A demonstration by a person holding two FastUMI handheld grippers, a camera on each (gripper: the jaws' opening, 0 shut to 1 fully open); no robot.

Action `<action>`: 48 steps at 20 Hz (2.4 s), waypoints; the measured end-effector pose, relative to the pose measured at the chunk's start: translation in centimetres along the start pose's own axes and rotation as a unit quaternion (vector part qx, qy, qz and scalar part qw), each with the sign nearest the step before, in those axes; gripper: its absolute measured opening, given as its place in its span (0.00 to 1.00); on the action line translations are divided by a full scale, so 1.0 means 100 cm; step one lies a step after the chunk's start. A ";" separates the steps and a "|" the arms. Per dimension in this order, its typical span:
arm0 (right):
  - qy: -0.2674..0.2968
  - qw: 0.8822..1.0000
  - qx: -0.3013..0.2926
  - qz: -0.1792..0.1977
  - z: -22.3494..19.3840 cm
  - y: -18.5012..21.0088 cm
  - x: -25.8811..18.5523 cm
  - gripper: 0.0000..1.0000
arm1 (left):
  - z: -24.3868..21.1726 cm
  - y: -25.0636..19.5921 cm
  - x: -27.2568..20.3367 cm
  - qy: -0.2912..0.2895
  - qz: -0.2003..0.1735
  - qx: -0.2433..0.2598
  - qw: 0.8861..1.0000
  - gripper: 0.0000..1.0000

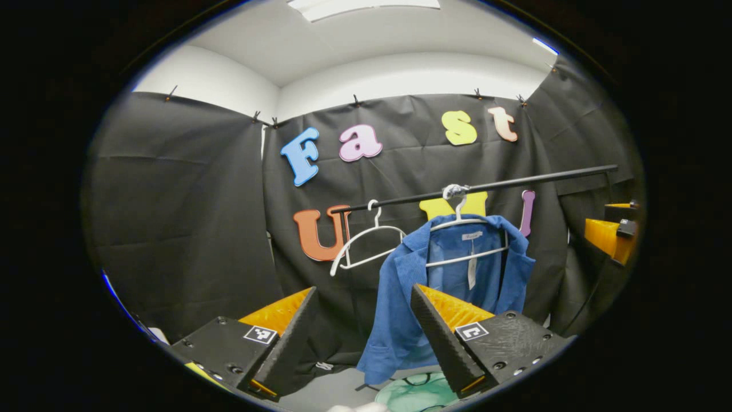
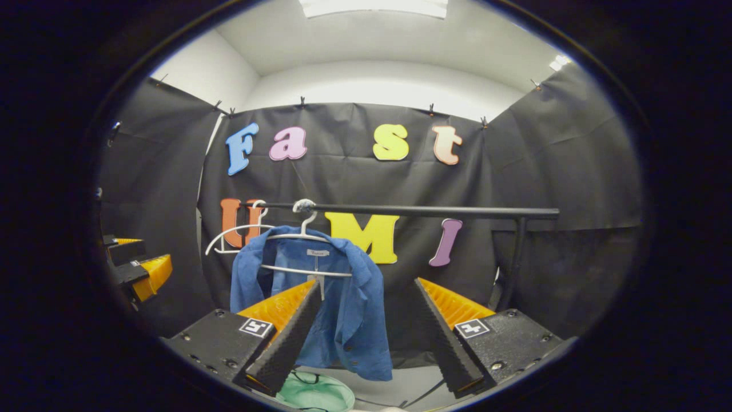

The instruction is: Grasp the clothes on the hanger with both hands and then place them into the laundry hamper below.

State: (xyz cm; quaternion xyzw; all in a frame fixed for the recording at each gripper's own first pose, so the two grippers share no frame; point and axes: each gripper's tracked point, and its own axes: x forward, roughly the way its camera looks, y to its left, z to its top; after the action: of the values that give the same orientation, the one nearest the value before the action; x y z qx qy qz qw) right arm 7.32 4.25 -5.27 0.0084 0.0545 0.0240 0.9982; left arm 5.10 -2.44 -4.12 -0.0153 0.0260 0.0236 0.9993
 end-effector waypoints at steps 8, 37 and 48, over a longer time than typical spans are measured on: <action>0.043 0.999 -0.033 -0.001 -0.063 0.026 0.091 0.97 | -0.063 -0.042 0.079 -0.010 -0.028 0.010 0.999 0.98; 0.098 0.994 -0.043 -0.025 -0.125 0.011 0.270 0.72 | -0.118 -0.102 0.235 0.052 -0.020 0.007 0.998 0.65; 0.077 0.996 -0.031 -0.039 -0.124 0.000 0.270 0.11 | -0.106 -0.081 0.231 0.032 -0.009 0.019 0.999 0.22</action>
State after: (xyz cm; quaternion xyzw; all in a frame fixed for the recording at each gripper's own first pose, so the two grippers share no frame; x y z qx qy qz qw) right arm 32.82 5.71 -20.49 -0.0263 0.1312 -0.0131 0.9909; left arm 28.00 -9.83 -15.67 0.0026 0.0588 0.0139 0.9982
